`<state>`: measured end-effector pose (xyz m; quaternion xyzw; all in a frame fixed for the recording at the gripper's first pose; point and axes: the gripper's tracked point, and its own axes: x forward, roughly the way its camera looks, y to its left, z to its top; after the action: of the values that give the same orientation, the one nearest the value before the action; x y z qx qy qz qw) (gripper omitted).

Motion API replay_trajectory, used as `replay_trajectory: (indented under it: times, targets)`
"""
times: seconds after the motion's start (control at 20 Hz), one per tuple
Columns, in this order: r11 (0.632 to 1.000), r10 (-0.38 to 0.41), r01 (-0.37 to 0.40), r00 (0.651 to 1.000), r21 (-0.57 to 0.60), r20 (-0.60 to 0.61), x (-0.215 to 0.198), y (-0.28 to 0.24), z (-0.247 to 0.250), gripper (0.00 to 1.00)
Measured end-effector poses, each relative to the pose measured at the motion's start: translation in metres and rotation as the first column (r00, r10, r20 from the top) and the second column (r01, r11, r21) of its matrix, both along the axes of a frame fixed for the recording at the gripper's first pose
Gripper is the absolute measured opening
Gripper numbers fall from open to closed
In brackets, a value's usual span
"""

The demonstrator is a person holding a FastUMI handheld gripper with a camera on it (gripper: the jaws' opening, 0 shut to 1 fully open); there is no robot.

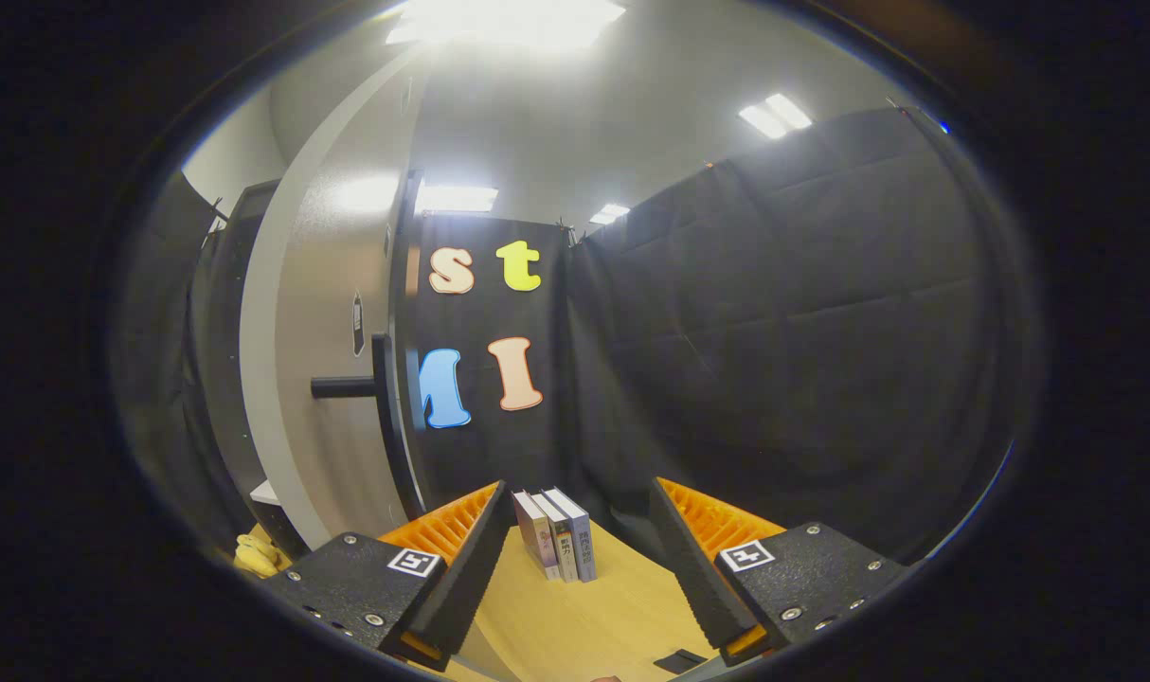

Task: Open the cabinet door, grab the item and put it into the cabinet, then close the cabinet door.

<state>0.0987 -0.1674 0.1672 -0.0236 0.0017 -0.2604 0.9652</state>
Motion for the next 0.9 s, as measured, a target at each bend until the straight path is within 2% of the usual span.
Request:
replay_trajectory:
  times: [0.1,0.3,0.7,0.9]
  targets:
    - [1.000,-0.007,0.007,1.000,-0.024,-0.005,0.000,0.004,0.003,0.91]
    - [1.000,0.026,-0.026,1.000,0.000,0.000,0.003,0.037,-0.004,0.90]
    - [0.988,0.153,-0.153,0.988,0.009,0.004,0.013,0.099,-0.007,0.90]
    - [0.983,0.182,-0.182,0.983,0.024,0.007,0.020,0.115,-0.009,0.90]
